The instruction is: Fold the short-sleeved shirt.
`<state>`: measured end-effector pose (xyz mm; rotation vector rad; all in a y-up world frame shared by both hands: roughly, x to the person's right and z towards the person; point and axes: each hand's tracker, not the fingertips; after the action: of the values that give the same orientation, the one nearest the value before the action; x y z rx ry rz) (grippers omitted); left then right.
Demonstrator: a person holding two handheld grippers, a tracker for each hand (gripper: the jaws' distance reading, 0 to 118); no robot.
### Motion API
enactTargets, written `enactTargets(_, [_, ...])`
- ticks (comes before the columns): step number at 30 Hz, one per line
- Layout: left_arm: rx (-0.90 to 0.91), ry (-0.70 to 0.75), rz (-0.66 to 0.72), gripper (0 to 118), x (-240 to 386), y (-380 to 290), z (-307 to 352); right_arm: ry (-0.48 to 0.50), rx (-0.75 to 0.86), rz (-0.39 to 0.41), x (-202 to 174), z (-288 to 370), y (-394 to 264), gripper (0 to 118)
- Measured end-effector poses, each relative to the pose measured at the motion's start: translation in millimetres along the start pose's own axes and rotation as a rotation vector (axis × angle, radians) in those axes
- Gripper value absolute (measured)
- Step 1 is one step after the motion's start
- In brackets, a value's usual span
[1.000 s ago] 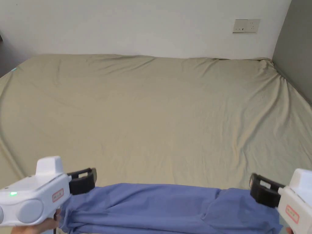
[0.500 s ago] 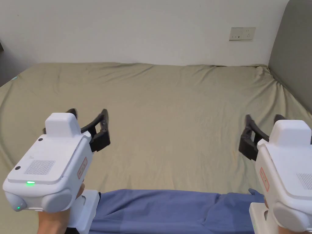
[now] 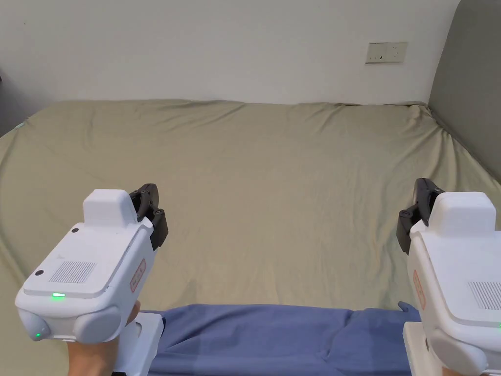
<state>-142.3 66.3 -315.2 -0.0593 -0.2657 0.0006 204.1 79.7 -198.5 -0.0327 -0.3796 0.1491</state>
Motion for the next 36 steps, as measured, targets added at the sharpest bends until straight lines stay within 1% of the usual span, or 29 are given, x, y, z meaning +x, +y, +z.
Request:
enactTargets(1, [-0.025,-0.013,0.033,0,-5.3,-1.5,-2.3,0.001,-0.002,0.001,-0.4,-0.8,-0.4,1])
enactTargets(2, [-0.074,-0.039,0.094,0,-14.4,-3.0,-6.0,0.003,-0.006,0.001,-0.8,-2.1,-1.2,1])
enactTargets(6, [-0.288,-0.141,0.411,0,-66.6,-19.4,-21.5,0.013,-0.018,0.005,-5.1,-5.8,-4.1,1])
enactTargets(7, [-0.342,-0.163,0.469,0,-79.8,-26.1,-24.9,0.016,-0.022,0.008,-6.7,-6.4,-4.5,1])
enactTargets(9, [-0.436,-0.165,0.595,0,-107.6,-42.6,-27.8,0.026,-0.034,0.012,-9.3,-9.6,-6.1,2])
enactTargets(12, [-0.603,-0.182,0.648,0,-147.0,-73.1,-33.7,0.035,-0.050,0.020,-14.4,-13.6,-9.3,2])
enactTargets(14, [-0.688,-0.146,0.673,0,-167.1,-93.2,-32.6,0.040,-0.060,0.027,-17.5,-16.5,-11.9,2])
enactTargets(15, [-0.730,-0.152,0.685,0,-178.0,-104.7,-32.8,0.044,-0.067,0.030,-19.9,-17.8,-13.0,2])
enactTargets(16, [-0.741,-0.126,0.693,0,-186.8,-113.9,-32.4,0.047,-0.074,0.035,-21.3,-18.9,-14.1,2])
enactTargets(20, [-0.852,-0.128,0.696,3,-211.0,-151.8,-34.3,0.049,-0.102,0.052,-29.2,-24.4,-21.6,2])
enactTargets(21, [-0.860,-0.106,0.714,10,-215.6,-159.7,-35.8,0.051,-0.111,0.055,-30.8,-26.1,-24.0,2])
enactTargets(22, [-0.858,-0.108,0.715,22,-218.7,-165.4,-36.9,0.053,-0.119,0.059,-32.1,-27.5,-25.8,2])
enactTargets(23, [-0.862,-0.120,0.732,42,-222.6,-172.1,-38.7,0.052,-0.128,0.065,-34.0,-28.9,-28.0,2])
enactTargets(24, [-0.878,-0.144,0.773,75,-225.3,-179.0,-41.1,0.053,-0.138,0.069,-35.9,-30.3,-30.4,2])
enactTargets(25, [-0.898,-0.164,0.793,93,-225.9,-183.3,-44.2,0.054,-0.147,0.070,-37.0,-31.8,-32.2,2])
enactTargets(26, [-0.897,-0.147,0.788,102,-225.4,-187.1,-46.2,0.056,-0.158,0.071,-38.5,-33.7,-34.8,2])
enactTargets(27, [-0.892,-0.142,0.780,104,-224.1,-189.9,-47.1,0.056,-0.167,0.072,-39.8,-34.9,-37.2,2])
enactTargets(29, [-0.889,-0.142,0.772,103,-225.8,-197.3,-49.9,0.055,-0.179,0.074,-42.0,-36.8,-41.0,2])
enactTargets(30, [-0.908,-0.146,0.782,101,-226.2,-202.3,-52.1,0.058,-0.188,0.074,-42.8,-38.2,-42.5,2])
enactTargets(31, [-0.923,-0.144,0.791,94,-225.9,-206.3,-52.8,0.060,-0.195,0.076,-43.5,-39.0,-43.4,2])
enactTargets(32, [-0.942,-0.148,0.809,81,-224.2,-210.8,-53.4,0.061,-0.200,0.079,-44.2,-39.8,-44.4,2])
enactTargets(33, [-0.942,-0.156,0.812,62,-223.0,-215.0,-51.7,0.060,-0.203,0.083,-44.9,-40.4,-45.4,2])
enactTargets(34, [-0.949,-0.161,0.819,51,-219.9,-217.3,-50.5,0.060,-0.206,0.087,-45.2,-41.2,-46.1,2])
enactTargets(35, [-0.935,-0.172,0.806,46,-215.0,-218.7,-51.8,0.061,-0.211,0.089,-45.1,-41.8,-46.6,2])
enactTargets(36, [-0.933,-0.166,0.792,44,-211.5,-219.9,-51.8,0.061,-0.216,0.088,-44.8,-42.4,-46.9,2])
